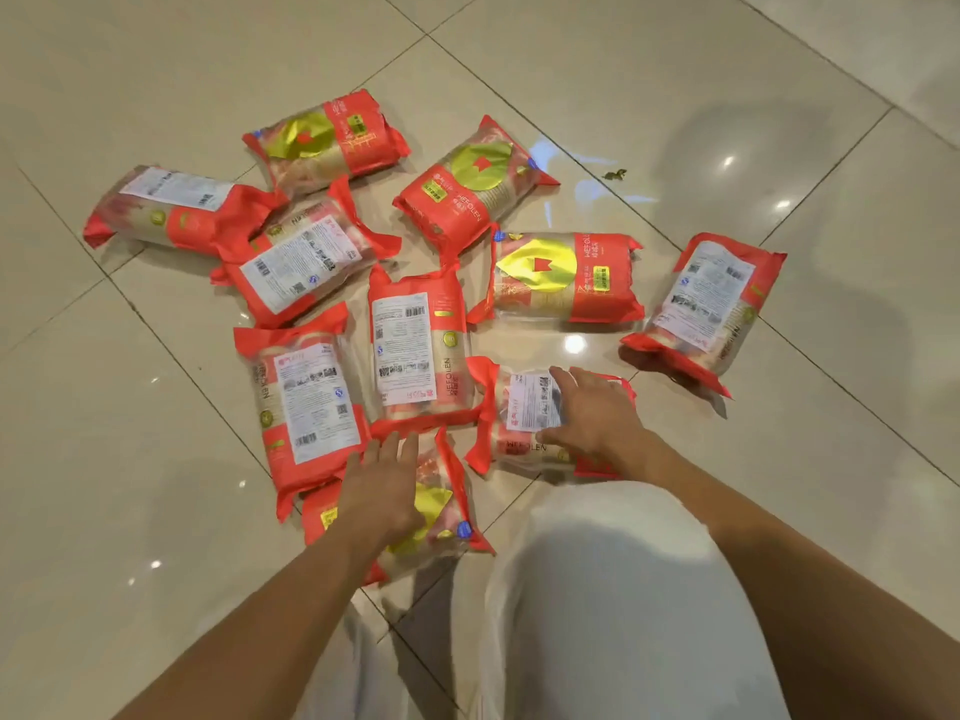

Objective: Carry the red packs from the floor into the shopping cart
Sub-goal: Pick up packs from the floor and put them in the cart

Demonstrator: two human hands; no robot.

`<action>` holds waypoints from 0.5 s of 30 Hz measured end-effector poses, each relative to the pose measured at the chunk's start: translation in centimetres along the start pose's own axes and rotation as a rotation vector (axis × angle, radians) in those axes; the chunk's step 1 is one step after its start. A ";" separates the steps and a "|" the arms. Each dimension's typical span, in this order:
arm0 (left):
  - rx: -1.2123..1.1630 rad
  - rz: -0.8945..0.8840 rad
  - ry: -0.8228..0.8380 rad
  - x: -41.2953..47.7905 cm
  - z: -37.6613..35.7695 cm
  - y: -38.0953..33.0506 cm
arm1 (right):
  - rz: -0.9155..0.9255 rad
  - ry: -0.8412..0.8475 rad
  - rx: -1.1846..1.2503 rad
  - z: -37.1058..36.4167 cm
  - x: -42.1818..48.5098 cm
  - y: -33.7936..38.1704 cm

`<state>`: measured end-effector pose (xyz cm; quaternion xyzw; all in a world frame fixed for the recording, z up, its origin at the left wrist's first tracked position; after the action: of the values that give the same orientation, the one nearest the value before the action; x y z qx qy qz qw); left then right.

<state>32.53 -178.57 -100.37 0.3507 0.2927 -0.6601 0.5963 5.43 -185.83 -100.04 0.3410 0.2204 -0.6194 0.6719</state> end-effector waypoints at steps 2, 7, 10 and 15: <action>0.043 0.016 0.013 2.8 -1.4 0.2 | 0.032 0.032 -0.044 -1.2 3.6 -0.7; 0.054 0.043 0.061 6.7 -4.0 1.5 | 0.082 0.088 -0.136 -3.5 9.1 -2.0; 0.026 0.025 0.057 7.4 -4.9 2.2 | 0.071 0.100 -0.170 -3.4 10.0 -2.1; 0.049 -0.012 -0.018 7.5 -4.9 2.3 | 0.024 0.093 -0.138 -3.8 9.8 -2.4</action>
<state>35.07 -179.23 -109.26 0.3574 0.2731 -0.6739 0.5861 4.89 -189.78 -110.09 0.3251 0.2895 -0.5780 0.6902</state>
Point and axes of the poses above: each hand's wrist, its own x-axis towards the middle knuckle, its own z-axis out of the back of the hand, y = z × x, the point moved 3 cm from there along x, towards the middle knuckle, and after that the axes turned 4 degrees about y, right-handed, at the moved point
